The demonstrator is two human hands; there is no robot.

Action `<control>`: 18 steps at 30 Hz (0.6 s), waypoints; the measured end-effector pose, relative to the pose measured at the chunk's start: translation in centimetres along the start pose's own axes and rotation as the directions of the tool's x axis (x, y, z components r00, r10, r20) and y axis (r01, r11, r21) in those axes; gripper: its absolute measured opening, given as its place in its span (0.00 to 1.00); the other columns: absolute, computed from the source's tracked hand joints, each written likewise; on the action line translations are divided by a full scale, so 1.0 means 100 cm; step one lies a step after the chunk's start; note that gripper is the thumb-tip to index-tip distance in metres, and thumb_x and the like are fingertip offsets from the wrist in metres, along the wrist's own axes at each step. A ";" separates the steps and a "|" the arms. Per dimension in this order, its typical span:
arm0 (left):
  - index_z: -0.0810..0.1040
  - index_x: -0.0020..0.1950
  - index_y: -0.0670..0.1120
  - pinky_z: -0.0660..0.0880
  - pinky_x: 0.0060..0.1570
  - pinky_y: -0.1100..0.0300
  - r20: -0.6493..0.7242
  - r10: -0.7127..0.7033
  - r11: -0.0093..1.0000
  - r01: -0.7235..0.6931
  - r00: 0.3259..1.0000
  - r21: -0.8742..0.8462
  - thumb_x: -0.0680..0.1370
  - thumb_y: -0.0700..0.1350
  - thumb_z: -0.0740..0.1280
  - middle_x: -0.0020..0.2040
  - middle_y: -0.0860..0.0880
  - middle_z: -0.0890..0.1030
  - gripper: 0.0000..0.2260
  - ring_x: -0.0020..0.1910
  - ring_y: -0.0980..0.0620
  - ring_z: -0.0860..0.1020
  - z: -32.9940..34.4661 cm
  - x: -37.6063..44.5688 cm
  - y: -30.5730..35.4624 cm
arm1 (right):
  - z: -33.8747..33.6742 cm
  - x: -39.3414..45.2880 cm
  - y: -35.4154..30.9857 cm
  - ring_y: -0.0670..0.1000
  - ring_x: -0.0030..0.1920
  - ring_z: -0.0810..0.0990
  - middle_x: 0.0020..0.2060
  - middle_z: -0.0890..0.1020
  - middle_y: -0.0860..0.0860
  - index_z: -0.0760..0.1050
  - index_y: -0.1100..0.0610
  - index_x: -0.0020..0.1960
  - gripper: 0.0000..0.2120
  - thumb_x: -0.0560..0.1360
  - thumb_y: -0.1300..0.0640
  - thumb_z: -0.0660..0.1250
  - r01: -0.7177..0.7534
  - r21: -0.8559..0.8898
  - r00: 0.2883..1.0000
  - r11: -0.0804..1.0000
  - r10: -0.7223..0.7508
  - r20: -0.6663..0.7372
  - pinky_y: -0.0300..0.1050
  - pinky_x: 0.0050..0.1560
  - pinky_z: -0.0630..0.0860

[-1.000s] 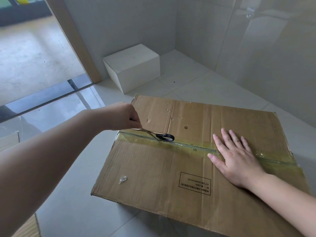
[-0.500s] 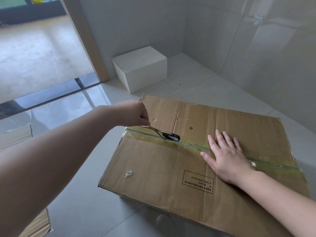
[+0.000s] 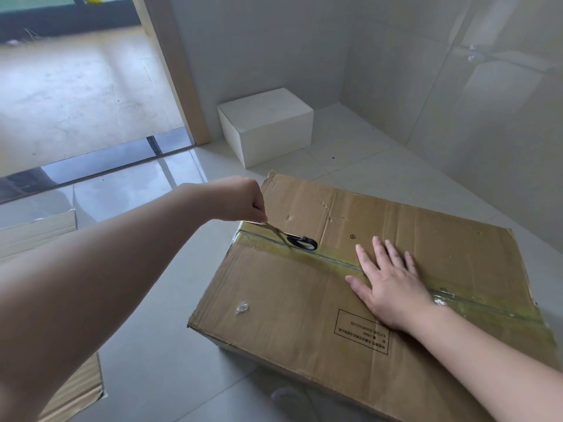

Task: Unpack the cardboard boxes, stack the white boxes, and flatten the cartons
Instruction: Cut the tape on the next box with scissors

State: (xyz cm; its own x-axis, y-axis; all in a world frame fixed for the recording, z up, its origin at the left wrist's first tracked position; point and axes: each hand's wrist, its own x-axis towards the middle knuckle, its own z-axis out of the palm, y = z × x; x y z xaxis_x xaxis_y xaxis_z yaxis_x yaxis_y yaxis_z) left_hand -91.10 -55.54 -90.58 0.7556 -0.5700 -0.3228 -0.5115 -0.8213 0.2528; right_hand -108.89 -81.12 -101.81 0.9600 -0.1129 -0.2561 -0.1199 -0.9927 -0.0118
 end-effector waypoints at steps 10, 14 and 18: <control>0.85 0.46 0.48 0.79 0.47 0.53 -0.038 -0.053 0.999 0.053 0.998 -0.004 0.74 0.50 0.70 0.42 0.52 0.84 0.07 0.42 0.50 0.80 -0.006 -0.008 -0.023 | 0.006 0.002 0.001 0.53 0.76 0.36 0.76 0.37 0.53 0.35 0.46 0.76 0.43 0.65 0.29 0.27 -0.007 -0.009 1.000 1.000 0.007 -0.021 0.57 0.72 0.35; 0.85 0.45 0.46 0.78 0.46 0.53 -0.040 -0.059 0.998 0.060 0.997 0.009 0.74 0.49 0.69 0.42 0.49 0.84 0.08 0.41 0.49 0.80 -0.006 -0.007 -0.021 | 0.002 0.001 -0.001 0.53 0.76 0.36 0.76 0.37 0.52 0.37 0.45 0.76 0.42 0.67 0.28 0.30 -0.025 0.015 1.000 1.000 0.025 -0.001 0.57 0.73 0.36; 0.83 0.43 0.43 0.71 0.37 0.59 -0.045 -0.062 0.998 0.063 0.997 0.017 0.73 0.48 0.69 0.40 0.46 0.82 0.09 0.34 0.50 0.74 -0.005 -0.005 -0.019 | -0.004 0.004 -0.012 0.53 0.76 0.36 0.77 0.39 0.54 0.39 0.47 0.77 0.37 0.74 0.30 0.39 -0.044 0.055 0.999 0.998 0.044 0.010 0.56 0.73 0.38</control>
State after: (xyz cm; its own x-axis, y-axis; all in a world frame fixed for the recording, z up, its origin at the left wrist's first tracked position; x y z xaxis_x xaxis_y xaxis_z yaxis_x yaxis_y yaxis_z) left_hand -90.24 -53.68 -90.42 0.8033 -0.5163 -0.2968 -0.4701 -0.8557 0.2163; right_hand -108.27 -79.97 -101.52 0.9512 -0.1560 -0.2663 -0.1761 -0.9829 -0.0533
